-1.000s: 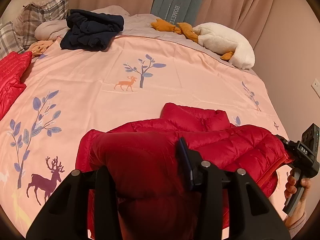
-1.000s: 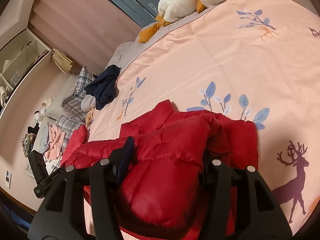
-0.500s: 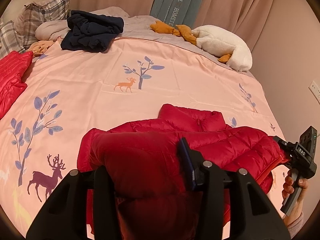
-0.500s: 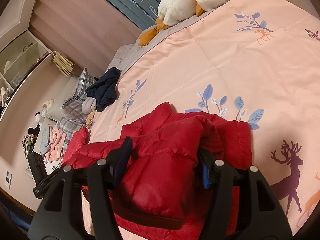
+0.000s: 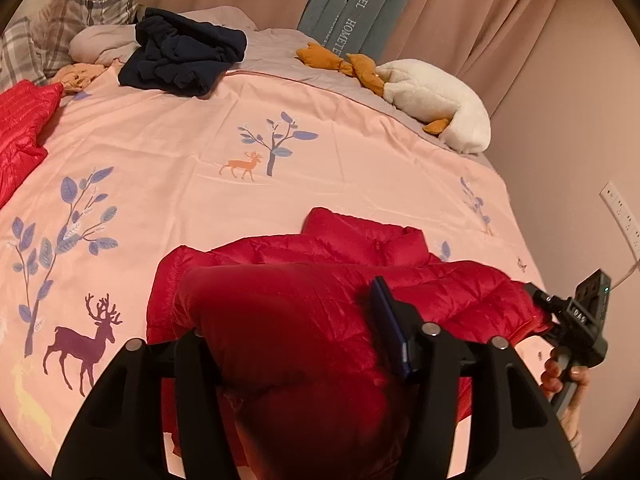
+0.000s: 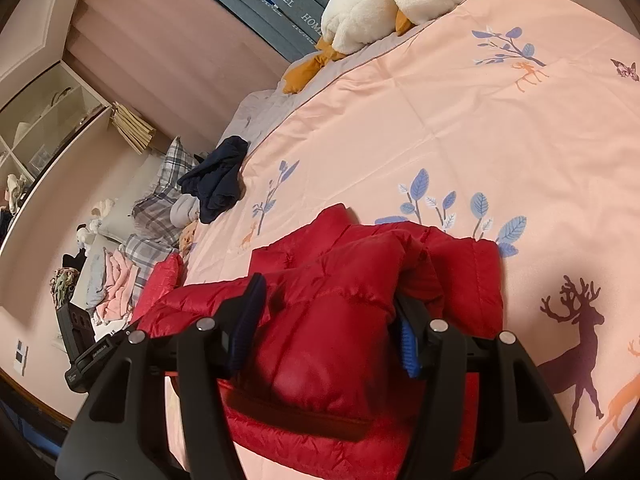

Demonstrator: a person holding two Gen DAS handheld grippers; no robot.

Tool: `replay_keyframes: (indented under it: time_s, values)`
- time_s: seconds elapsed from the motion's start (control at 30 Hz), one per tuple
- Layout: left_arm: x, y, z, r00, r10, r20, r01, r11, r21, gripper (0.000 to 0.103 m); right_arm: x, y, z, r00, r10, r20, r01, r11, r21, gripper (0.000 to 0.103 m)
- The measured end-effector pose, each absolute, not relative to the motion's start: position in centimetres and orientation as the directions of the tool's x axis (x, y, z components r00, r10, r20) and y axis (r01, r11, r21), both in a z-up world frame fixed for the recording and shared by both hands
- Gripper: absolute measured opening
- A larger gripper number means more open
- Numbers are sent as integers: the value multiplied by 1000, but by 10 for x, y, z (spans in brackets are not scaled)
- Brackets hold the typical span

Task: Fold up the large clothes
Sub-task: 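Open both tools and release the folded jacket, then grasp the folded red jacket edge again with both tools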

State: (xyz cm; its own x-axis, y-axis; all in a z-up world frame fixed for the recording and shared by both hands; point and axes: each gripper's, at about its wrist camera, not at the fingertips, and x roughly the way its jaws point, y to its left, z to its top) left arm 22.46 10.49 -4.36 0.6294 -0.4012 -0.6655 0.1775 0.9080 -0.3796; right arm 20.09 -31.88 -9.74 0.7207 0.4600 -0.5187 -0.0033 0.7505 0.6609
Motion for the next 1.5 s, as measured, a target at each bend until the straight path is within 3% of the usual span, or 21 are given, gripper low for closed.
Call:
replay_keyframes:
  time_s: [0.13, 0.23, 0.3, 0.53, 0.67, 0.73, 0.83, 0.97, 1.5]
  values:
    - [226, 109, -40, 619, -430, -658, 180, 892, -414, 63, 196, -318, -97, 716, 477, -511, -11, 739, 674, 51]
    - [226, 112, -35, 631, -425, -649, 173, 893, -417, 74, 197, -310, -99, 696, 487, -528, -21, 749, 662, 40]
    - [223, 114, -30, 652, -412, -637, 171, 898, -406, 76, 199, -302, -99, 687, 485, -541, -28, 762, 647, 33]
    - [226, 123, -32, 657, -421, -625, 185, 894, -407, 75, 200, -293, -98, 697, 475, -538, -40, 774, 632, 28]
    - [229, 127, -41, 653, -437, -619, 167, 880, -445, 65, 202, -294, -100, 691, 471, -548, -34, 779, 626, 28]
    - [229, 127, -43, 653, -440, -617, 173, 879, -444, 49, 203, -295, -101, 688, 468, -555, -27, 781, 624, 28]
    - [230, 123, -45, 649, -433, -626, 181, 887, -425, 37, 204, -294, -102, 689, 462, -558, -25, 785, 619, 28]
    - [230, 118, -44, 665, -409, -625, 191, 902, -387, 33, 204, -289, -101, 696, 447, -562, -23, 796, 604, 28]
    - [253, 108, -46, 681, -344, -647, 183, 935, -304, 33, 230, -289, -101, 702, 413, -581, 13, 808, 589, 28]
